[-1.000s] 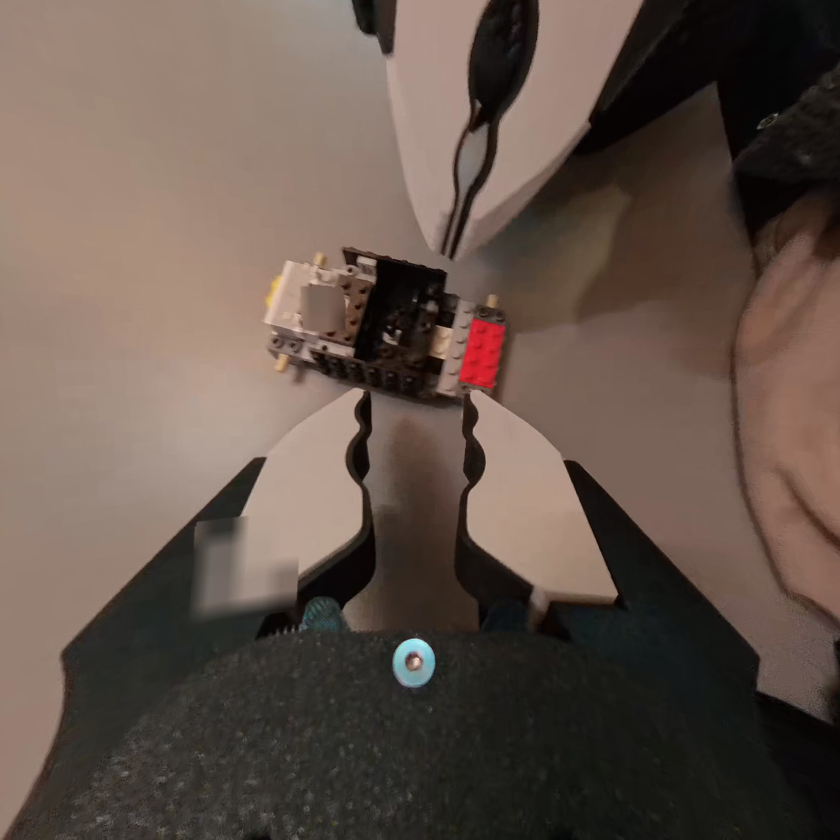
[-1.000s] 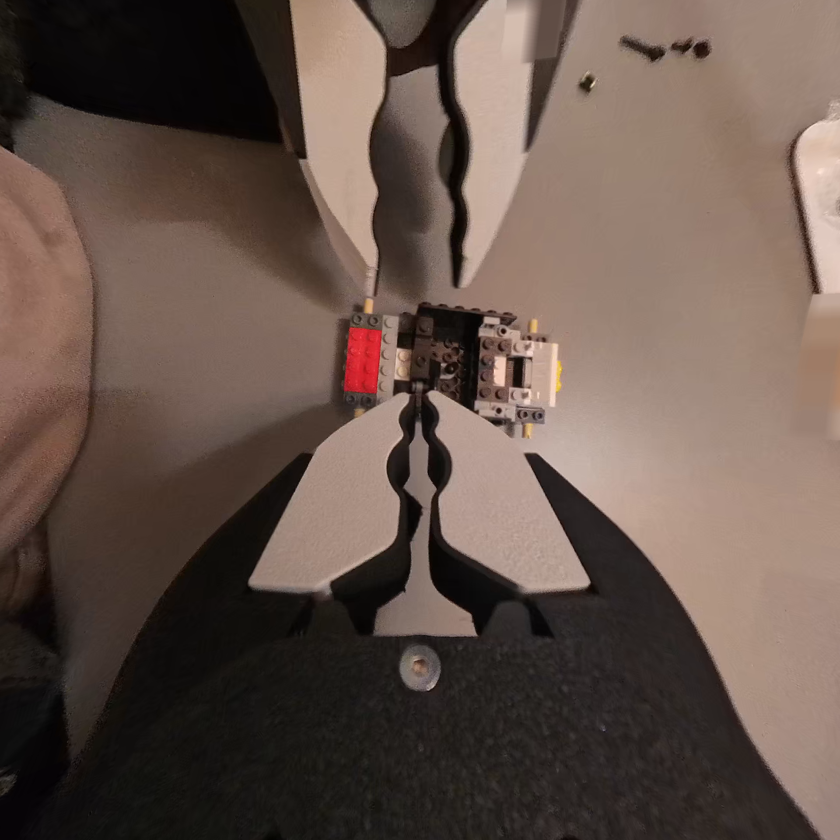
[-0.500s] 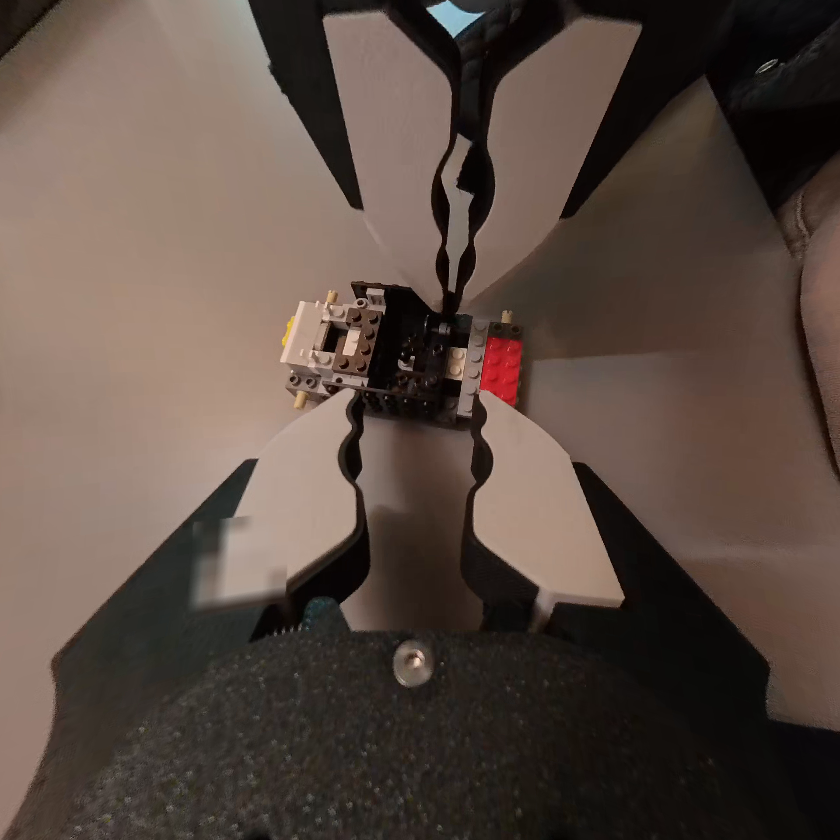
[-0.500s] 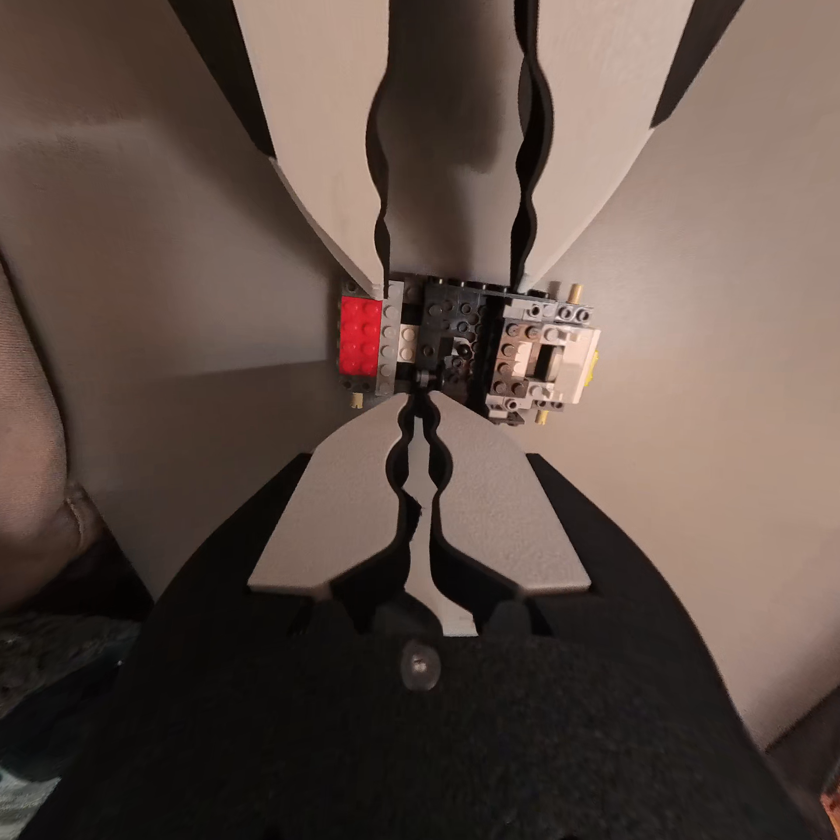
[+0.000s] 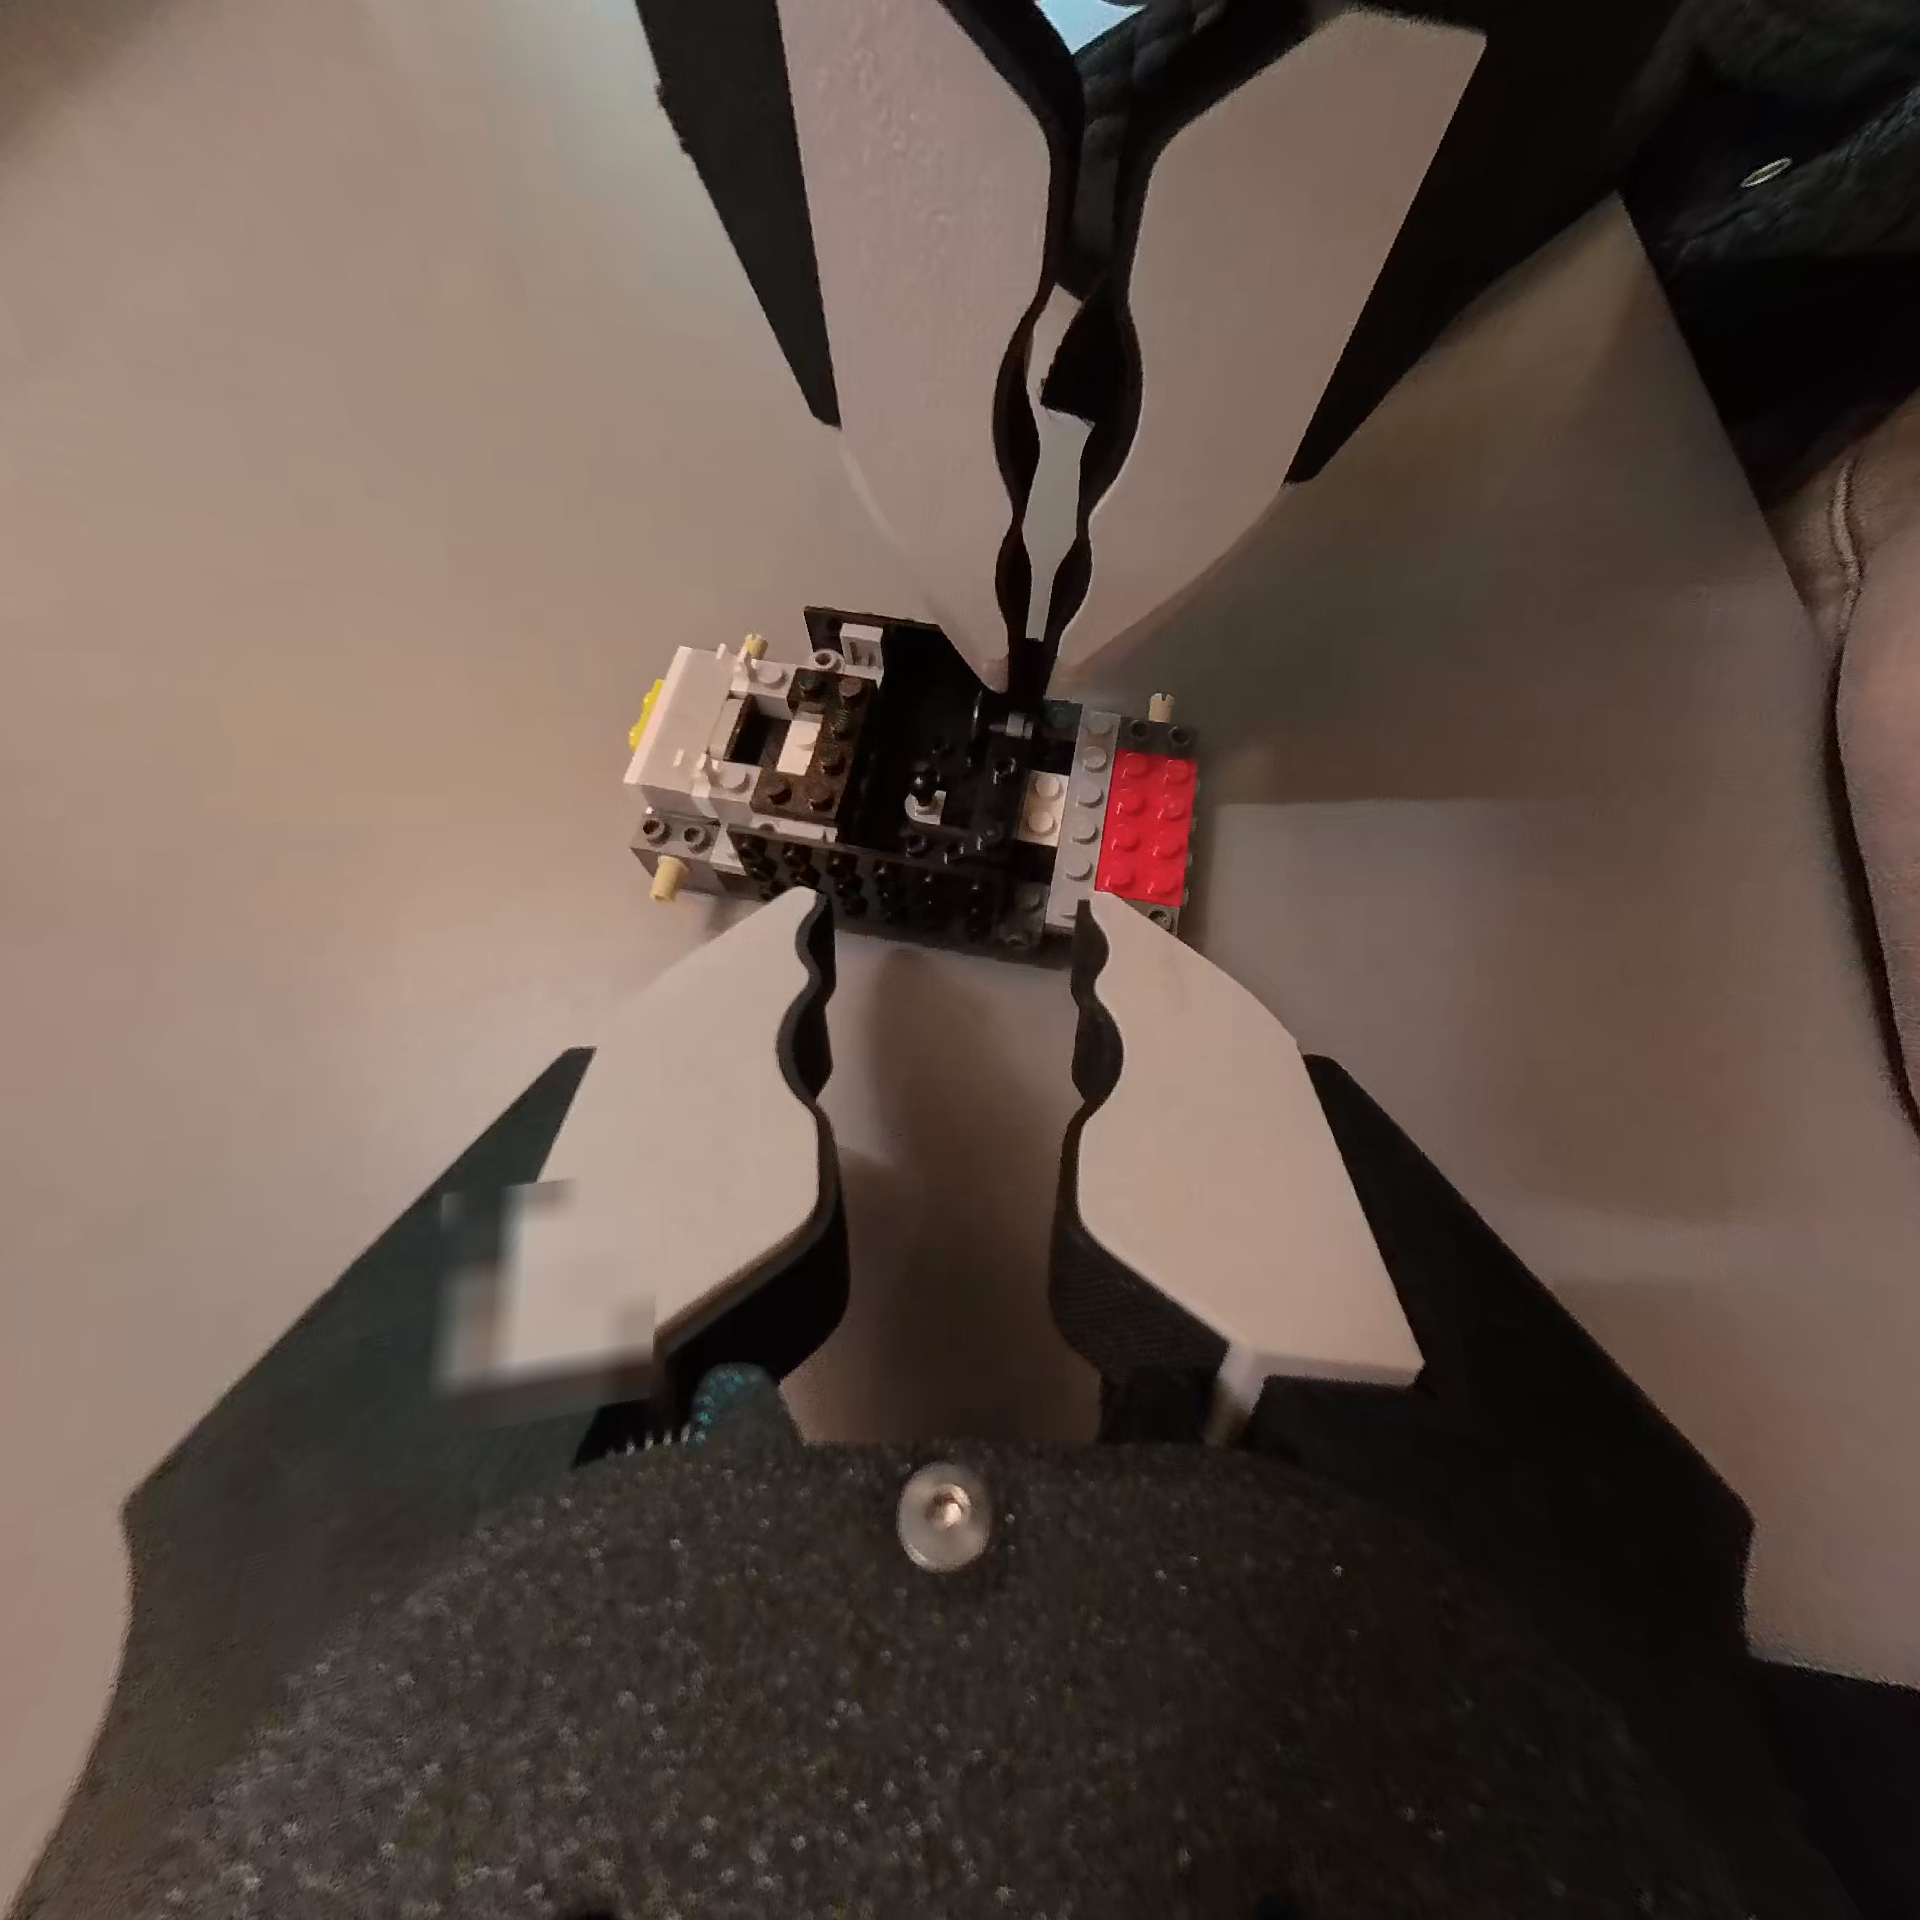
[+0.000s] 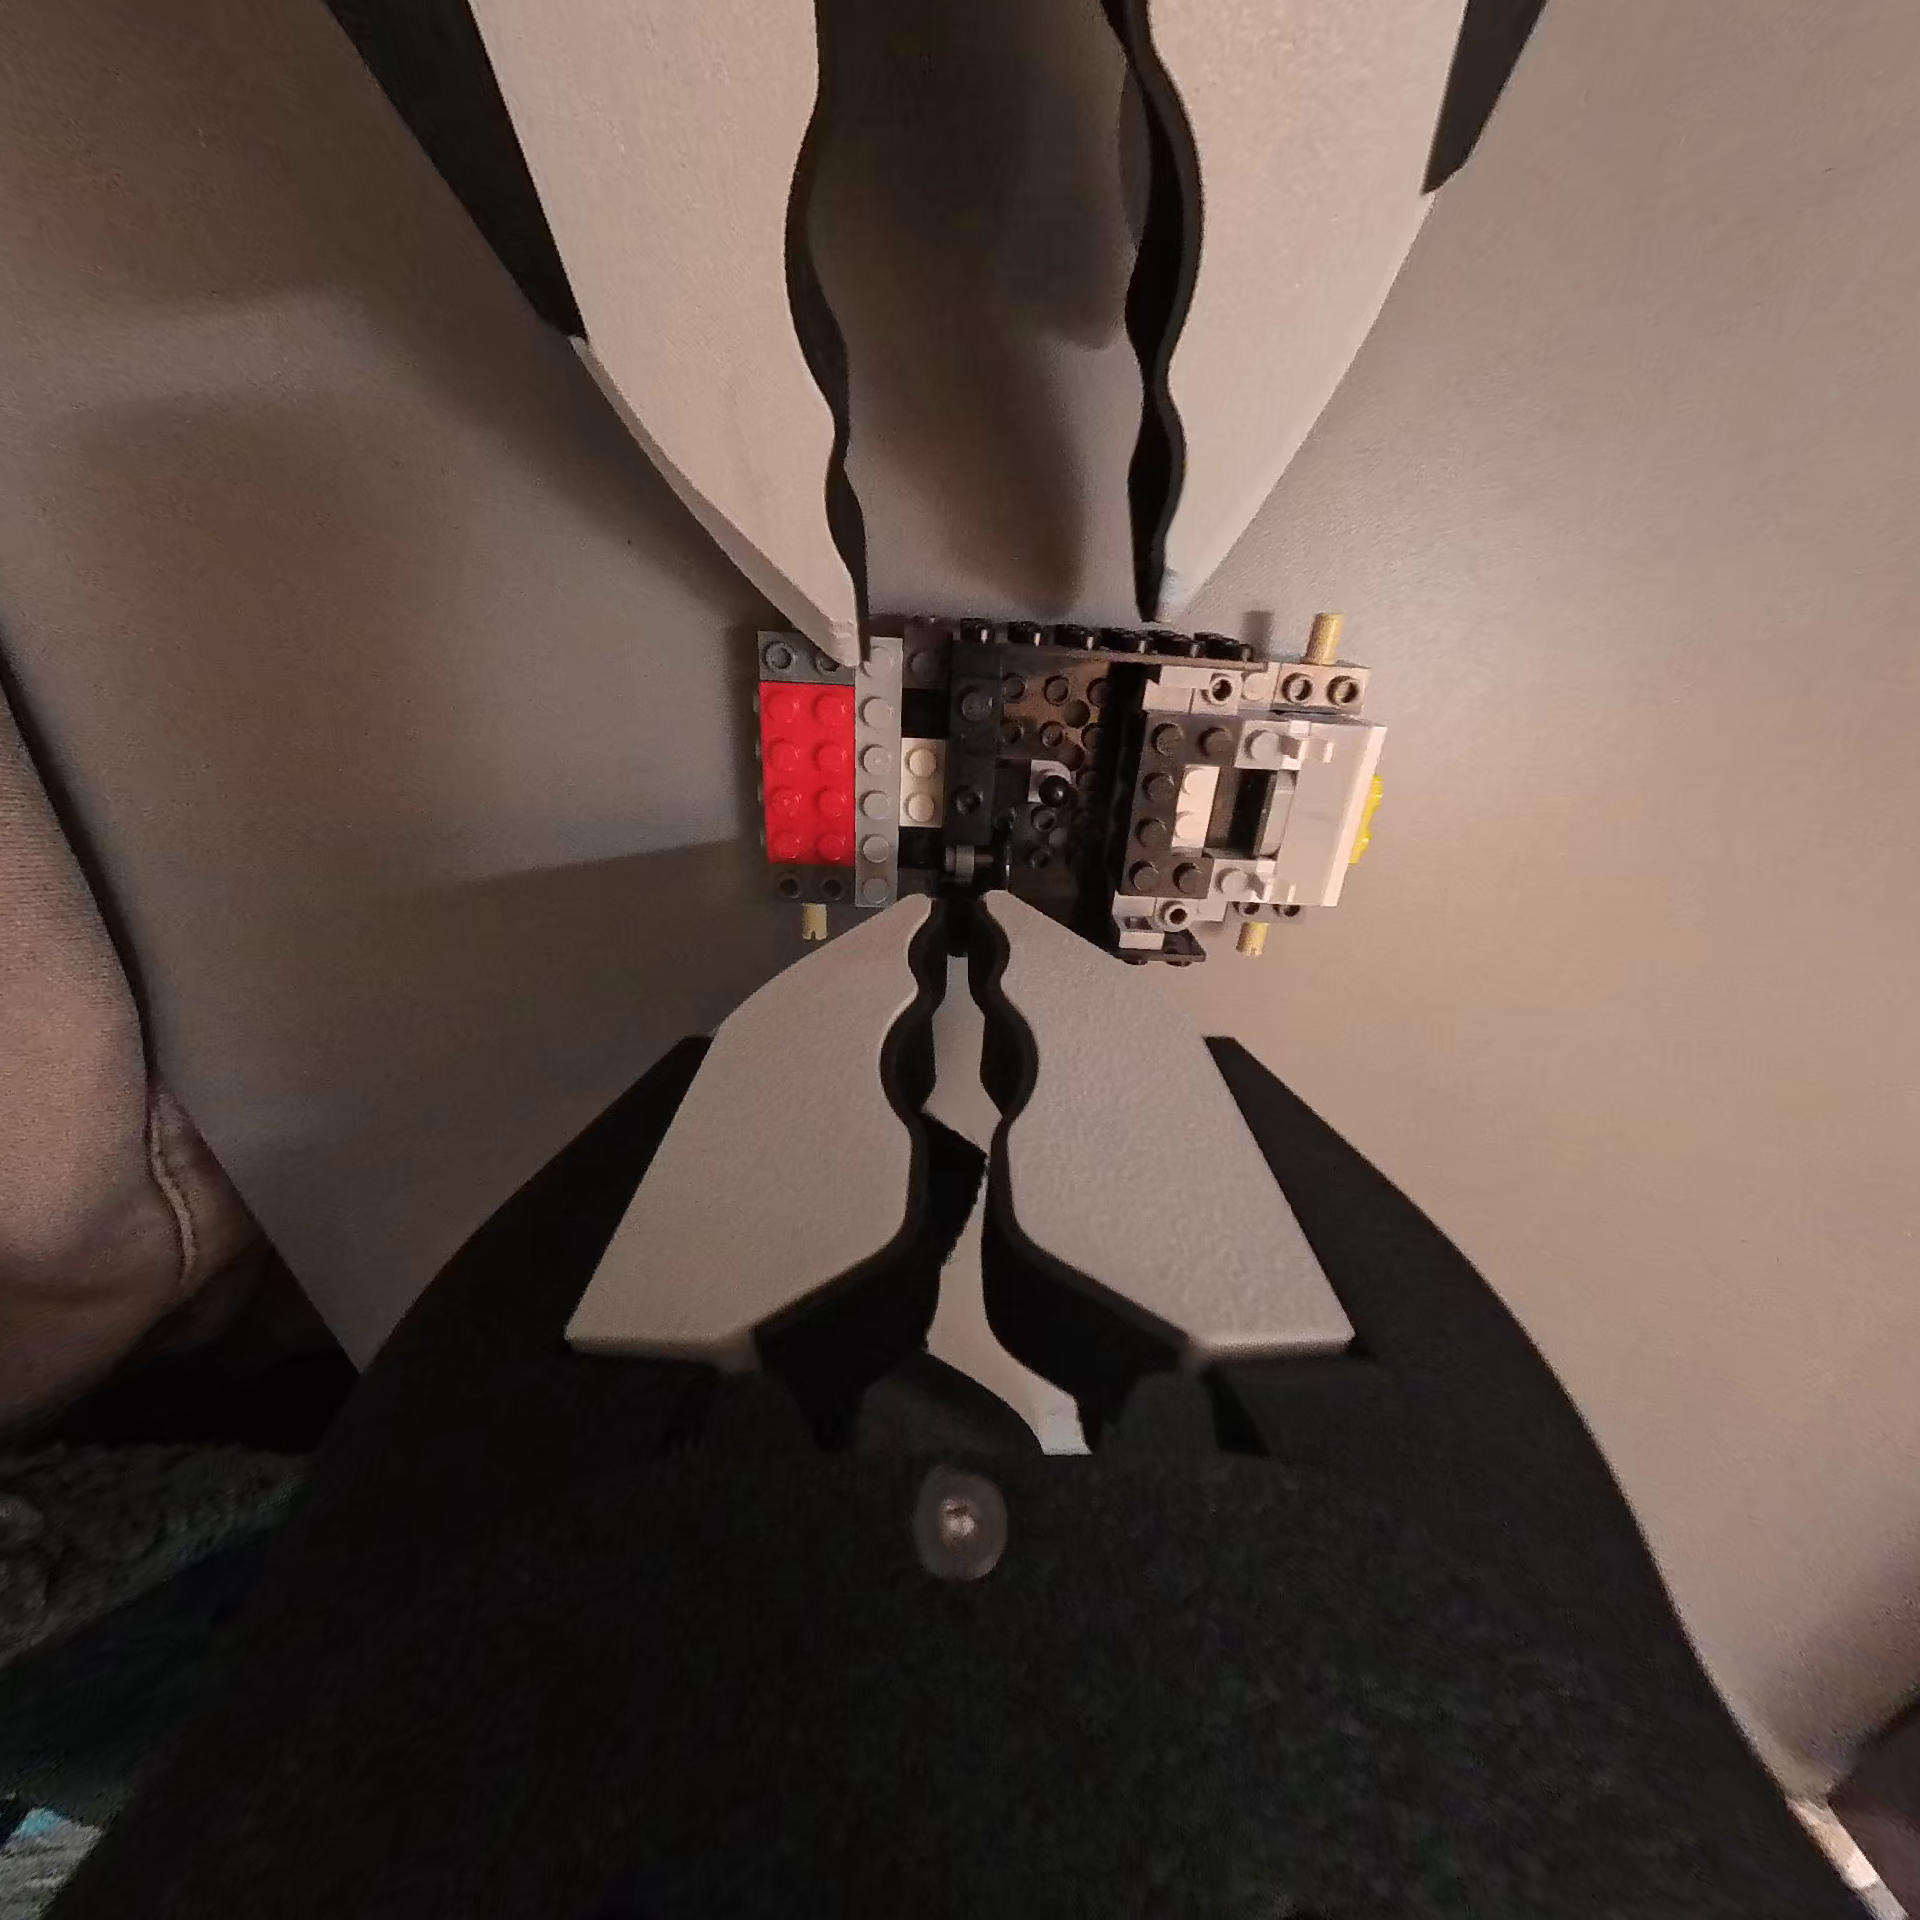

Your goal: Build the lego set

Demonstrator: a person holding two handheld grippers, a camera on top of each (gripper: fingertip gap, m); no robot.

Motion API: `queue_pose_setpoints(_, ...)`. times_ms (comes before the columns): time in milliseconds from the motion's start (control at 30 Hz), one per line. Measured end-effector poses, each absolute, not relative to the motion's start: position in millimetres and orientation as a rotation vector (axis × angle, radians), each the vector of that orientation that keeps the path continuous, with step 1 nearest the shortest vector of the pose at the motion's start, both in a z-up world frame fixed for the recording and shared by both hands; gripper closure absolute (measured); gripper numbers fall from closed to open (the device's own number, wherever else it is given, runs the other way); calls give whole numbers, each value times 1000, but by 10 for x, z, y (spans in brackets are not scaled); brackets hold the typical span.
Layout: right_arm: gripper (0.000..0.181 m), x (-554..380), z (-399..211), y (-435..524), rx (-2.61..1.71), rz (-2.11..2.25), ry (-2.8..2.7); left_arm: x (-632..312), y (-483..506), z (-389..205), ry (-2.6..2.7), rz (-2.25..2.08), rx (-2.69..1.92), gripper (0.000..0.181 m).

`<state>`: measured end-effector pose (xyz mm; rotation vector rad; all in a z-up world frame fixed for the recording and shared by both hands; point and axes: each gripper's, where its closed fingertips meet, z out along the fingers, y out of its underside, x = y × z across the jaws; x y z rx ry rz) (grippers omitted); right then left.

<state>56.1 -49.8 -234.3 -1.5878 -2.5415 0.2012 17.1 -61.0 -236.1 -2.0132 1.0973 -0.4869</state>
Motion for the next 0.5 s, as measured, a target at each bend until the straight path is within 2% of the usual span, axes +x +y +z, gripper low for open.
queue_pose_setpoints(33,178,564,-2343,-497,-1588,201,-2544,176,-612,-2361,1095,-493,-2013,138)
queue_pose_setpoints(500,178,553,-2347,-499,-1529,103,-2591,185,-629,-2375,1080,-535,-2026,140)
